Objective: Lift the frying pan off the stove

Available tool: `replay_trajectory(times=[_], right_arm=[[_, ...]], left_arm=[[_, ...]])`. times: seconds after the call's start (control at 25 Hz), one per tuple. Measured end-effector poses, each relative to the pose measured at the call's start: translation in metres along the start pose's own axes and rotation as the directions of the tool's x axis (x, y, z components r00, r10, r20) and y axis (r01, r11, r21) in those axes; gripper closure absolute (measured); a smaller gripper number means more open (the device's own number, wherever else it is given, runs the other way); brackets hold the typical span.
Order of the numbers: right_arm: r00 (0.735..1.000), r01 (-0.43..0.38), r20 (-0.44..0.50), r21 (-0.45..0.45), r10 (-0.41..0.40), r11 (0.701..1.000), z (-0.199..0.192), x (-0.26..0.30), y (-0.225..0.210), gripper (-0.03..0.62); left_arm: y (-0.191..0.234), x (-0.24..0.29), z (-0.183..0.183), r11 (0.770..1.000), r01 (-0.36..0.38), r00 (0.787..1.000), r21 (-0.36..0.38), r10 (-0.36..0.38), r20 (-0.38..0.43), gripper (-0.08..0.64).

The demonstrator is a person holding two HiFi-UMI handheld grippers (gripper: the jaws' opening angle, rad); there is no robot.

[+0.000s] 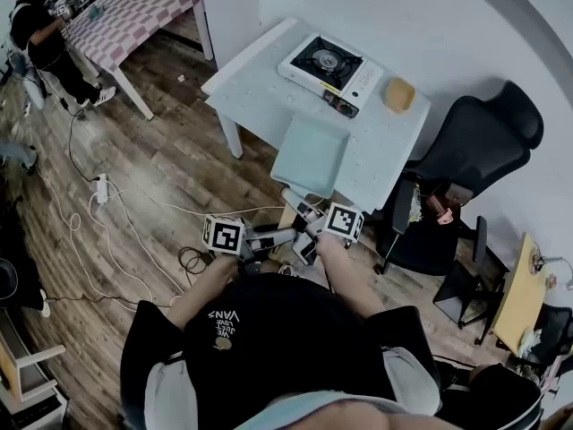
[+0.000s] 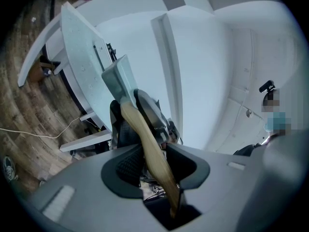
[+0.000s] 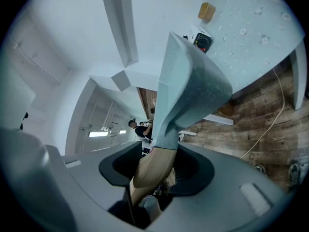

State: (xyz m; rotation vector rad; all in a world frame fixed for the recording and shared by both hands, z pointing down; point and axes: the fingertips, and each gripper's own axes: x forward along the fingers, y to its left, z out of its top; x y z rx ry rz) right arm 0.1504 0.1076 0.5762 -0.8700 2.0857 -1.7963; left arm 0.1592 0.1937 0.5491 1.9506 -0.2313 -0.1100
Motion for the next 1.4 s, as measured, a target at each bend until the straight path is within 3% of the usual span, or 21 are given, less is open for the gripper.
replay_trajectory(times=[0.12,0.24,0.4,0.6,0.72,0.88,1.08,1.4], right_arm=[[0.999,-0.043,-0.015,0.001,0.043,0.999,-0.007,-0.003,-0.001,0.405],[1.000,-0.015,-0.027,0.005,0.015,1.000,-0.013,-0.011,-0.006,0.405],[0.997,-0.066,-0.038,0.014,0.067,0.998,-0.023,-0.012,-0.005,0.405],[0.998,-0.015,-0.054,0.013,0.016,1.000,-0.029,-0.017,-0.012,0.405],[0.993,-0.110,-0.049,0.011,0.111,0.994,-0.029,-0.010,-0.004,0.405],[0.997,-0.043,-0.061,0.015,0.044,0.999,-0.032,-0.014,-0.011,0.405],[0.997,-0.020,-0.068,0.011,0.021,1.000,-0.032,-0.014,-0.012,0.405],[0.986,-0.156,-0.050,0.008,0.156,0.988,-0.029,-0.004,-0.001,0.405]], left_arm=[[0.000,0.001,-0.010,1.000,-0.014,1.000,-0.006,0.014,0.007,0.418],[0.002,0.003,-0.019,1.000,-0.022,1.000,-0.013,0.022,0.019,0.417],[-0.002,0.003,-0.031,0.999,-0.023,0.999,-0.028,0.024,0.024,0.417],[-0.002,0.002,-0.038,0.999,-0.033,0.999,-0.032,0.034,0.029,0.419],[-0.001,0.001,-0.038,0.999,-0.039,0.999,-0.035,0.040,0.033,0.417],[-0.001,0.001,-0.039,0.999,-0.038,0.998,-0.039,0.039,0.042,0.419],[-0.001,0.001,-0.038,0.999,-0.041,0.998,-0.033,0.043,0.043,0.419],[0.000,0.000,-0.036,0.999,-0.043,0.998,-0.029,0.044,0.040,0.419]])
